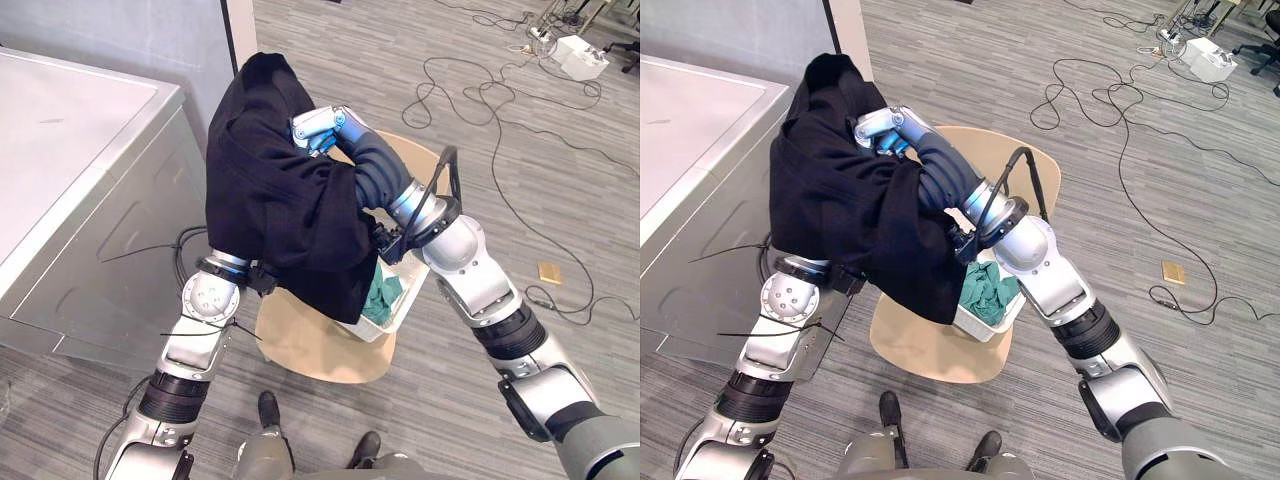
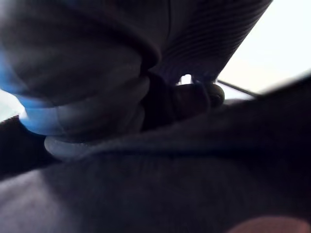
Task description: Pick up the laundry basket with both hands and put the clothes into the washing machine.
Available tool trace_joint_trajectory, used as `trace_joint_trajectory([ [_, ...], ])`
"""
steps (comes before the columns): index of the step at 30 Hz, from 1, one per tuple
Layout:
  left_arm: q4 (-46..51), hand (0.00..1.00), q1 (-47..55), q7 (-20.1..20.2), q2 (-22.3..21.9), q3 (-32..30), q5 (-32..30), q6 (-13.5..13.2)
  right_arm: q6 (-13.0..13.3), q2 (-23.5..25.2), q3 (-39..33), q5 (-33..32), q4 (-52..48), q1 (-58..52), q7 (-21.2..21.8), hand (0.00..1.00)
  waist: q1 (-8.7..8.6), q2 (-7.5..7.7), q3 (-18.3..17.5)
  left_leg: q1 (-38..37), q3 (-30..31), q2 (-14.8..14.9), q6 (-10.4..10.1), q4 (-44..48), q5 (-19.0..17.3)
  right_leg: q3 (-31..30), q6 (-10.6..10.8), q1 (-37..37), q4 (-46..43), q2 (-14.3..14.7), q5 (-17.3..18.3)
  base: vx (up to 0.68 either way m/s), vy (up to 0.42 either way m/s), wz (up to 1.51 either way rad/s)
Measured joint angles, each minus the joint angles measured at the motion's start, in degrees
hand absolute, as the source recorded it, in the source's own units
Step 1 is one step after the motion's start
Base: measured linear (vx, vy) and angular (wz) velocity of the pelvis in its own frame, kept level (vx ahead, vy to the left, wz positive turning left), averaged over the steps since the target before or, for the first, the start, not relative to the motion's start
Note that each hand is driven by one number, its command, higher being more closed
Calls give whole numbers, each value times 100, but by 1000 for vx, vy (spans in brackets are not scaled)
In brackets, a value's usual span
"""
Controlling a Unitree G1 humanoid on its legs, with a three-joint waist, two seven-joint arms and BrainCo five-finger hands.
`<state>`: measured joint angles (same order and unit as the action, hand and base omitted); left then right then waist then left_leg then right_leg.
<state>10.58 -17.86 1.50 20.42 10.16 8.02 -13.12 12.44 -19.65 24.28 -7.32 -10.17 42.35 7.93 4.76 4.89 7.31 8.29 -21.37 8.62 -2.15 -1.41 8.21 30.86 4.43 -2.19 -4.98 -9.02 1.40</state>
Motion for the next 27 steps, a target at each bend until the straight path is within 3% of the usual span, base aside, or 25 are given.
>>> trace_joint_trajectory([
  [9, -394, 0, -16, 408, 38, 394, -105, 43, -4, 305, 38, -19, 31, 483, -40, 100, -74, -20, -57, -31, -10, -43, 0, -75, 33, -18, 21, -6, 21, 0, -15, 31, 15, 0],
  [13, -672, 0, -10, 731, 130, 652, -525, 161, -6, 422, 36, -17, 33, 529, -53, 100, -76, -41, -69, -44, -37, -56, 0, -106, 33, -44, 34, -16, 37, 1, -24, 36, 17, -2],
  [17, -787, 0, -7, 583, 23, 663, -1262, 152, -8, 543, 36, -17, 33, 530, -122, 100, -81, -52, -76, -96, -76, -77, 7, -180, 38, -95, 49, 0, 83, 4, -40, 41, 14, -6],
  [18, -925, 100, -6, 475, -107, 625, -1475, 161, -8, 601, 36, -17, 33, 531, -160, 100, -80, -70, -88, -96, -88, -83, 7, -197, 39, -98, 52, -1, 120, 15, -63, 48, 7, -2],
  [21, -1118, 100, -7, 136, -432, 486, -1954, 254, -8, 664, 35, -17, 32, 534, -166, 100, -82, -91, -100, -105, -88, -90, 12, -232, 44, -101, 51, 3, 134, 26, -68, 50, 7, 0],
  [27, -1118, 100, -11, -286, -864, 125, -2015, 305, -9, 924, 27, -114, 28, 535, -174, 100, -86, -93, -101, -125, -88, -93, 13, -257, 47, -109, 51, 15, 145, 28, -68, 41, 9, 0],
])
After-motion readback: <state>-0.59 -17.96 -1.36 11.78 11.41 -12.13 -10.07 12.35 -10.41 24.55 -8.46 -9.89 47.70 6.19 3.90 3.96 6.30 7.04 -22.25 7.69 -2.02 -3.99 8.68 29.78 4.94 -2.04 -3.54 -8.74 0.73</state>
